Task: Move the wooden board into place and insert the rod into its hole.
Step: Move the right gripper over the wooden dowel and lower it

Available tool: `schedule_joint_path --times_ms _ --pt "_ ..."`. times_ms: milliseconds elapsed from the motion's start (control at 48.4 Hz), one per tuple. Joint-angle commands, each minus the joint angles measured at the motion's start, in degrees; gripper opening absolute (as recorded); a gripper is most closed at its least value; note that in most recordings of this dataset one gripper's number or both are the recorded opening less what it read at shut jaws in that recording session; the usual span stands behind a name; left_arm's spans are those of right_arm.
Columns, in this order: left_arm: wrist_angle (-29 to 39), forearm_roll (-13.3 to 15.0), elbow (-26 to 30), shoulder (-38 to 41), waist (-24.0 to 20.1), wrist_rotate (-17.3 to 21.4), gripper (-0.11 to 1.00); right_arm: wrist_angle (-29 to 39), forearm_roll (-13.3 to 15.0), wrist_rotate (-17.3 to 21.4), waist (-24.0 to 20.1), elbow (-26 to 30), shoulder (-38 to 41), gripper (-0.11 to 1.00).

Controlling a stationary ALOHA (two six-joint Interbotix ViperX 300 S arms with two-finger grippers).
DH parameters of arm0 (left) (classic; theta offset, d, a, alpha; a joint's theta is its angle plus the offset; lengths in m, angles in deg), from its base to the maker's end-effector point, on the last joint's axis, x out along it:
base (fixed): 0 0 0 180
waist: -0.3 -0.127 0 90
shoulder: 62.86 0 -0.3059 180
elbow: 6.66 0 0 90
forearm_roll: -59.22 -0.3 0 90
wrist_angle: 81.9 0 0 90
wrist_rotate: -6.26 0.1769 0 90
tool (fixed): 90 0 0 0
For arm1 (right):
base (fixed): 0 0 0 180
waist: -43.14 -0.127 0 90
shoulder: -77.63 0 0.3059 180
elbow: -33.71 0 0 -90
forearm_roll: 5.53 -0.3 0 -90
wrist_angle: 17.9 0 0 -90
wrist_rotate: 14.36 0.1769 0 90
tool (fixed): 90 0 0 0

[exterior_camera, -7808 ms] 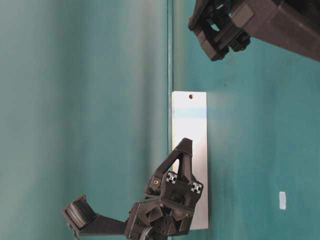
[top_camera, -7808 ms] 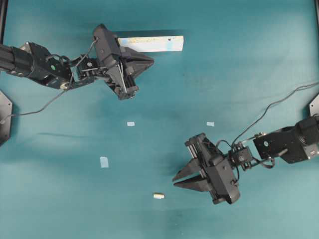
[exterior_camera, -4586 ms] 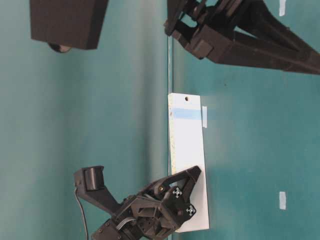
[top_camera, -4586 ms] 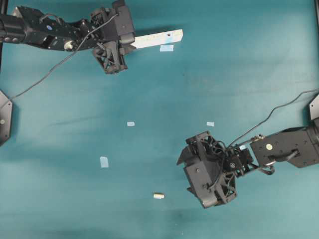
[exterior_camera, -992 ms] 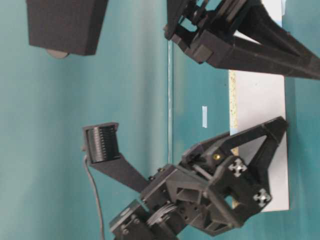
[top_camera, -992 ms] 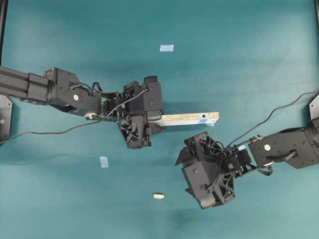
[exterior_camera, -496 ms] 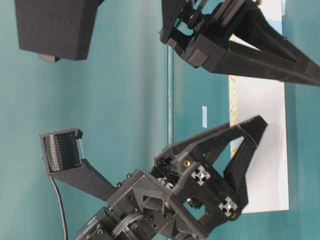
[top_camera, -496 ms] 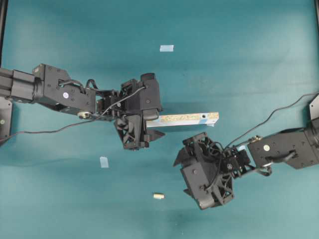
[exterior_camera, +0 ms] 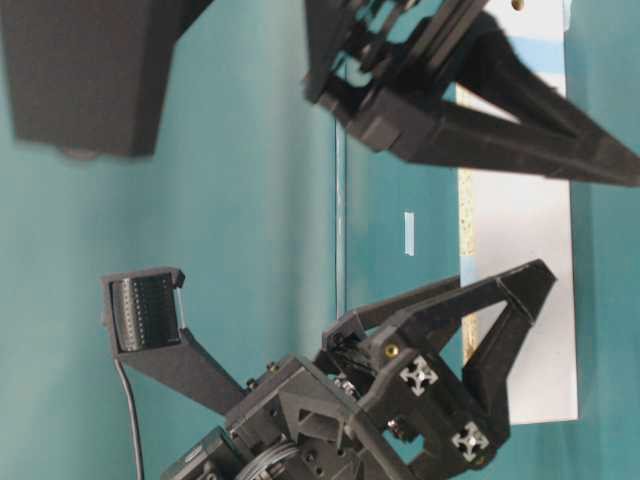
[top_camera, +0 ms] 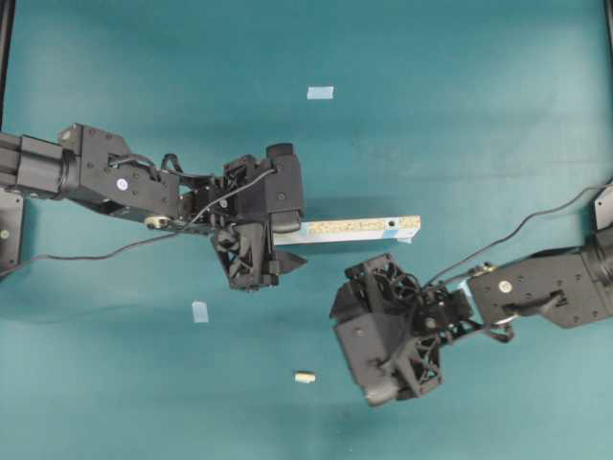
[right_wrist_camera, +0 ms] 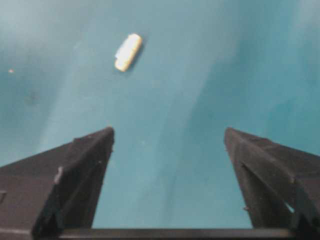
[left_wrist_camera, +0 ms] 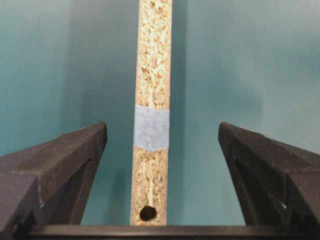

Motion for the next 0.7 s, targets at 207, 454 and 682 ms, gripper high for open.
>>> schedule_joint_path --times_ms 207,454,682 --pt "-0.3 0.1 -0.4 -2.2 0.4 -0.4 0.91 14.9 -0.2 14.1 -0.3 12.9 3.9 0.94" --pt "-0.4 0.0 -0.7 -2.2 0.5 -0.3 0.91 20.0 0.0 22.1 -2.1 20.8 9.2 0.93" --pt "-0.4 0.0 -1.1 -2.2 0.4 -0.3 0.91 22.9 0.1 22.1 -2.7 25.0 12.5 0.88"
